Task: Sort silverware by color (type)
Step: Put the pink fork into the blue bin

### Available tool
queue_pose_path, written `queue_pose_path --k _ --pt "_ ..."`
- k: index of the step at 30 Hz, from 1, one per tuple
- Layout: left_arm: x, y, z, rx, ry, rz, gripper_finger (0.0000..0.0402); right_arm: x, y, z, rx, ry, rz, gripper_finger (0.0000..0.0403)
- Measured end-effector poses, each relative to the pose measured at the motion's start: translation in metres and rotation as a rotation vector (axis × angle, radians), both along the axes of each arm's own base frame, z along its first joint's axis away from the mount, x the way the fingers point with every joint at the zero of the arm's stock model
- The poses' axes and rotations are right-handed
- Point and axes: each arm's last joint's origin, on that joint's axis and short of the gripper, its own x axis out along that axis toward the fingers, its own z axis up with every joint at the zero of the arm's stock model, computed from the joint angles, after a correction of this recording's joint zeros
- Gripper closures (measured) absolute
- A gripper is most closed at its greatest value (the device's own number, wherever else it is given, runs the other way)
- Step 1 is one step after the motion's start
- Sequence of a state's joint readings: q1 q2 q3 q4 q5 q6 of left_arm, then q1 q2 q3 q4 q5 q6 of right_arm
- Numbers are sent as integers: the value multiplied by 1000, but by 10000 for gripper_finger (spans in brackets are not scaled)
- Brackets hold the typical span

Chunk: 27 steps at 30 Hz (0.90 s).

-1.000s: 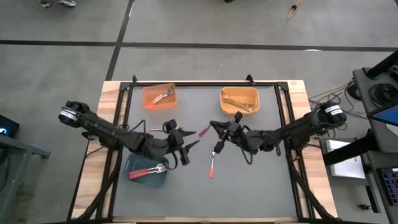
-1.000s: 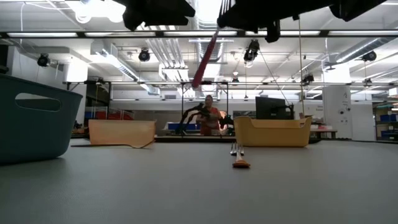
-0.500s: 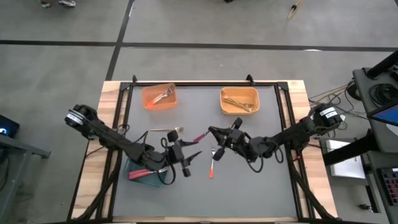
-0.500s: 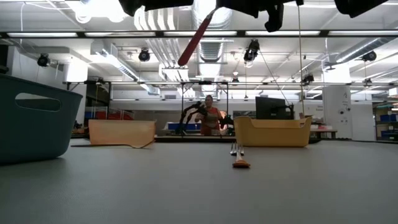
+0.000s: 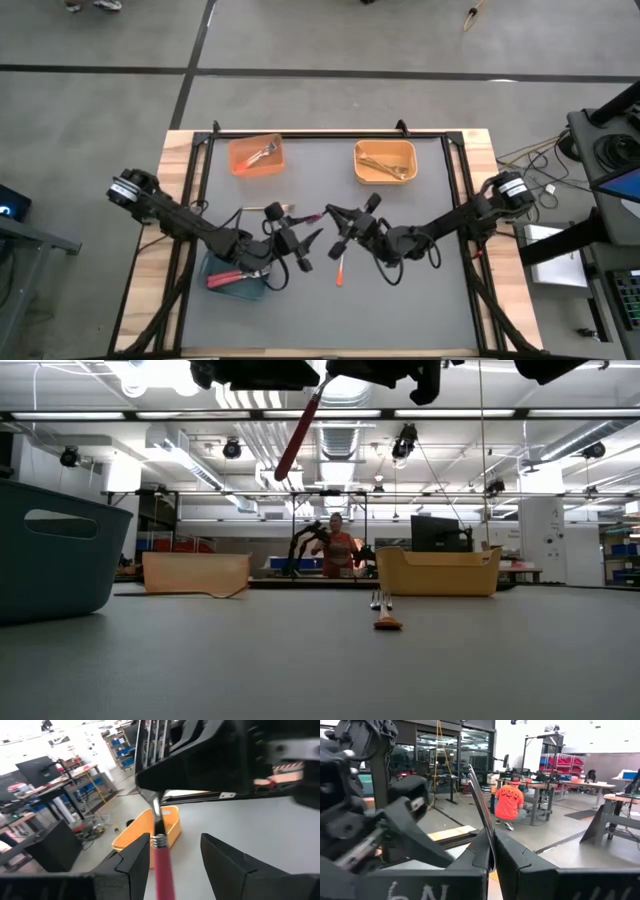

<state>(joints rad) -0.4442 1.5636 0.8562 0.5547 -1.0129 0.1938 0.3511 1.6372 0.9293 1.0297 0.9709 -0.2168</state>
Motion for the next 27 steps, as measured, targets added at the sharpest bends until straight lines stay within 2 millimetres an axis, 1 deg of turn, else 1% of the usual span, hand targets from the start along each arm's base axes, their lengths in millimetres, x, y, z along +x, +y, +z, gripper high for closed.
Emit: queue_pose_path --k 11,17,22,27 --pt "6 18 0 29 22 54 244 1 0 2 -14 6 -2 394" --pt "7 20 -1 33 26 53 244 1 0 2 -12 3 -4 394" --pt "10 24 -1 21 28 8 245 3 -6 3 54 -52 3 394" --pt "10 25 -1 19 27 7 250 4 -7 3 51 -56 20 394"
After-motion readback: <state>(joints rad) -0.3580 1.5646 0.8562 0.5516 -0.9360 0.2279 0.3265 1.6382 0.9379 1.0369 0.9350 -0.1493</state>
